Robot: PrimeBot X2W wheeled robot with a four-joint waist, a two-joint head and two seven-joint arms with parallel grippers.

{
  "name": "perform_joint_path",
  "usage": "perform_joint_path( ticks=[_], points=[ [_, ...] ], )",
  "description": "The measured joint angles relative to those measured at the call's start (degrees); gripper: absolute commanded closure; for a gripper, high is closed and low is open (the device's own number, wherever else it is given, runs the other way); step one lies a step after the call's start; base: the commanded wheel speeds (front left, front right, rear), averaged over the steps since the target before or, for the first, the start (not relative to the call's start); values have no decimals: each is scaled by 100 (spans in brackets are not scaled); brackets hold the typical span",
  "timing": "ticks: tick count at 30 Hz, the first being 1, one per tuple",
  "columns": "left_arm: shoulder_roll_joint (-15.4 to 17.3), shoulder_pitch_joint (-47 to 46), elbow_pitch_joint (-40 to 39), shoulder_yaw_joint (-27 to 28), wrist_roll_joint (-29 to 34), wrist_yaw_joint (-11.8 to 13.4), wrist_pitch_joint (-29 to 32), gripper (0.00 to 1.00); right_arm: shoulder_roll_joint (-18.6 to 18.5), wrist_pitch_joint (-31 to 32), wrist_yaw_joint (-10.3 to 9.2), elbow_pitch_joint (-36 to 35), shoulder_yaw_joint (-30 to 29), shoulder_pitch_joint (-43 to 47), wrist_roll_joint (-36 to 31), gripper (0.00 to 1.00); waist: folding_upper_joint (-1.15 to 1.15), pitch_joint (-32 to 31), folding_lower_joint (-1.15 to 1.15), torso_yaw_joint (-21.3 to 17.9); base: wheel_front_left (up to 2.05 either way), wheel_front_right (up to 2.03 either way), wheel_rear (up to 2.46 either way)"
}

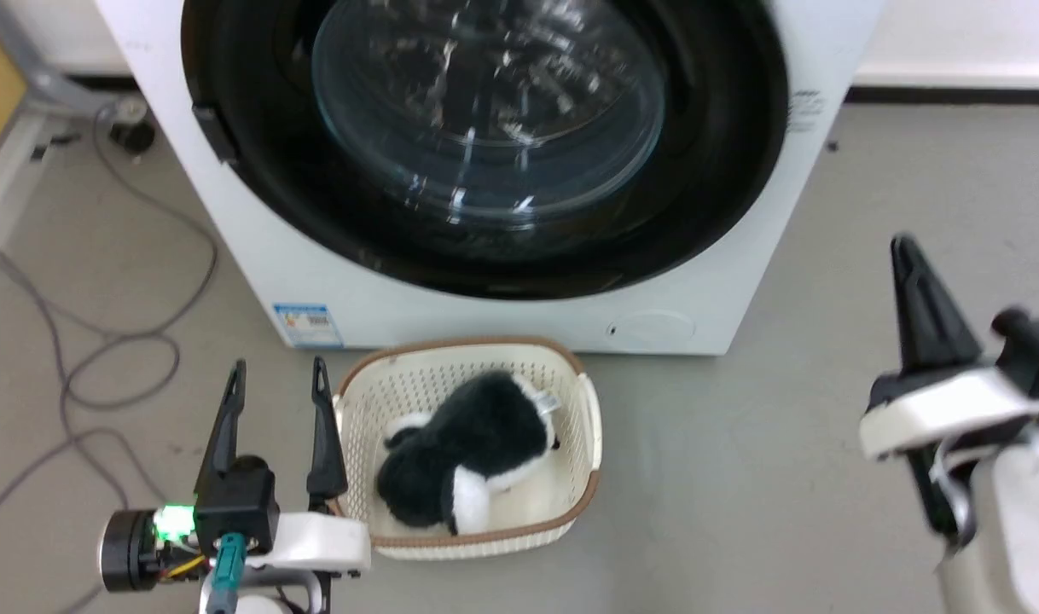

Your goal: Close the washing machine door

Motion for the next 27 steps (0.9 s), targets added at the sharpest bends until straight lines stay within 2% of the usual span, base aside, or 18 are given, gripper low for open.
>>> perform_joint_path(
  ticks=[1,2,3,11,21,22,27],
  points=[
    [1,47,8,3,-1,0,0,0,65,0,0,-60,0,130,11,90,0,-65,0,-29,0,0,0],
    [1,102,19,10,-3,-1,0,0,121,1,0,-111,24,273,10,52,0,-132,0,-57,0,0,0],
    [0,159,38,21,-8,-1,0,0,172,1,0,-146,32,410,21,0,0,-194,0,-84,0,0,0],
    [10,531,136,118,-8,15,0,0,483,1,0,-653,-47,1363,-2,0,0,-589,0,-245,0,0,0],
    [5,642,202,124,-8,41,0,0,519,1,-1,-1281,-159,2047,-141,0,0,-740,0,-224,0,0,0],
    [5,642,196,126,-10,32,0,100,519,1,-1,-1302,-143,2106,-188,100,0,-749,0,-219,0,0,0],
    [3,641,193,123,-9,30,11,100,519,11,0,-1305,-138,2135,-213,100,0,-755,0,-214,0,0,0]
  ],
)
